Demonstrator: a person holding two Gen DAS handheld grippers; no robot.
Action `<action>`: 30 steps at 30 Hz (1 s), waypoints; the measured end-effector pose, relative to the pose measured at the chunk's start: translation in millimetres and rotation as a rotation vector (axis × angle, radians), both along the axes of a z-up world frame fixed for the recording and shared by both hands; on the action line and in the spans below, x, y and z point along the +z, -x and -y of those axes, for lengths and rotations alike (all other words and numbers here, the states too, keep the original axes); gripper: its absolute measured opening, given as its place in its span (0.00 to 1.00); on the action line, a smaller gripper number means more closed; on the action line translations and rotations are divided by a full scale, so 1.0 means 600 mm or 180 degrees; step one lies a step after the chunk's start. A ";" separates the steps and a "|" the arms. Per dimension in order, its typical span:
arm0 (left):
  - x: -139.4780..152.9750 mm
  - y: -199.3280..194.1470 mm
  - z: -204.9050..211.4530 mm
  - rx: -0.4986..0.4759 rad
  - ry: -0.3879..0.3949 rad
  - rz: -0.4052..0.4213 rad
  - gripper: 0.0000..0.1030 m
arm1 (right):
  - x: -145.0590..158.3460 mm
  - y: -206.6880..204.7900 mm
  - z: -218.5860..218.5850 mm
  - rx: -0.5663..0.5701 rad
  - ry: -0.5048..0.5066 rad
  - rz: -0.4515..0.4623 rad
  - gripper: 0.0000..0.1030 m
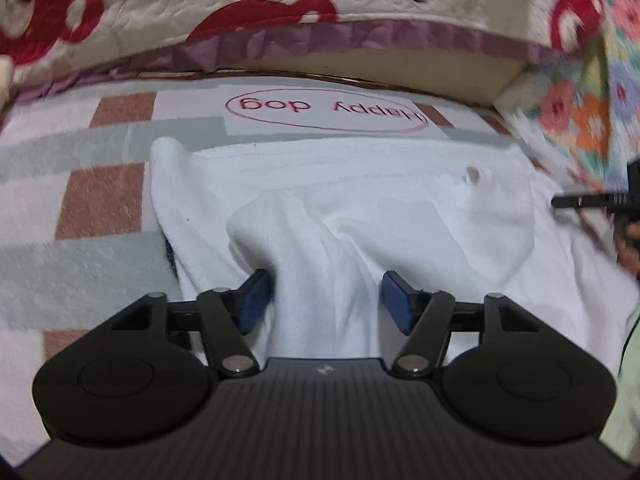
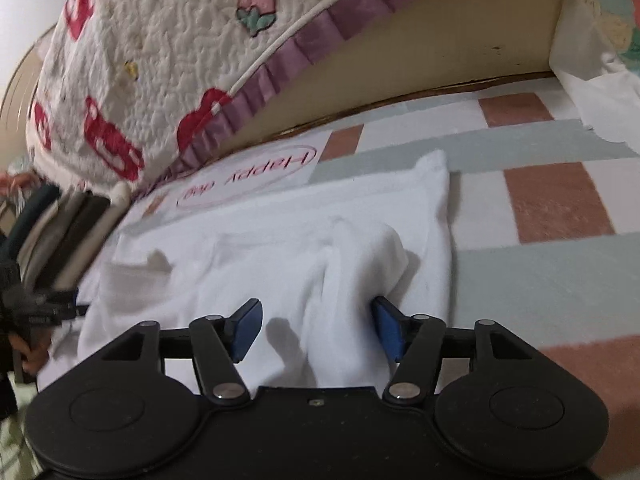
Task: Fold clothes
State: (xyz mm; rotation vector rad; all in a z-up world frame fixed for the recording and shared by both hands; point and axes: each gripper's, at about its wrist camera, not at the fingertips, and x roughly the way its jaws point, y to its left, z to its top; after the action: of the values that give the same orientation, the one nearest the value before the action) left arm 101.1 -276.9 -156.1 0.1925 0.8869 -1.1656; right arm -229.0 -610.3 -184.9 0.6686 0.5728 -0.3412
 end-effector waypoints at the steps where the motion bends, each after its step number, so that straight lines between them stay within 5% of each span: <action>1: 0.000 -0.002 0.001 0.0057 0.0003 -0.0025 0.47 | 0.002 -0.006 0.003 0.0009 -0.0010 -0.0016 0.62; 2: 0.001 -0.003 0.001 0.0103 0.0001 -0.0048 0.34 | 0.006 -0.014 0.002 0.0062 0.0030 -0.0079 0.32; 3: 0.004 -0.002 0.001 0.0095 -0.0022 -0.0066 0.21 | 0.011 -0.018 0.000 0.0101 0.0084 -0.0127 0.14; 6: 0.025 0.017 -0.004 0.0085 -0.0104 0.0104 0.14 | 0.034 -0.015 -0.016 0.0113 0.0342 -0.0144 0.15; 10: 0.089 0.057 -0.022 0.0058 0.0027 0.0642 0.14 | 0.081 -0.008 -0.018 -0.0028 0.0673 0.0009 0.14; 17: 0.076 0.016 -0.020 0.0416 -0.0018 0.0648 0.15 | 0.160 -0.001 -0.018 -0.0263 0.1207 0.0254 0.15; 19: 0.066 0.001 -0.017 0.0526 -0.0057 0.0633 0.23 | 0.137 -0.029 0.020 -0.0301 0.1020 0.0016 0.19; 20: 0.062 -0.006 -0.016 0.0581 -0.0076 0.0626 0.25 | 0.120 -0.043 0.039 -0.0341 0.0928 -0.0140 0.35; 23: 0.048 -0.028 -0.013 0.0745 -0.0134 0.0604 0.33 | 0.072 -0.066 0.071 -0.0495 0.0757 -0.0528 0.37; 30: 0.044 -0.047 -0.041 0.0929 -0.0159 0.0459 0.40 | 0.061 0.000 0.039 -0.0454 0.0157 -0.0243 0.41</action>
State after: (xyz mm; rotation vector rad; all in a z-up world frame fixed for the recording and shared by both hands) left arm 129.1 -252.5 -129.7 0.1786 0.7875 -0.8483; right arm -229.2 -633.7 -148.3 0.6524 0.5889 -0.5144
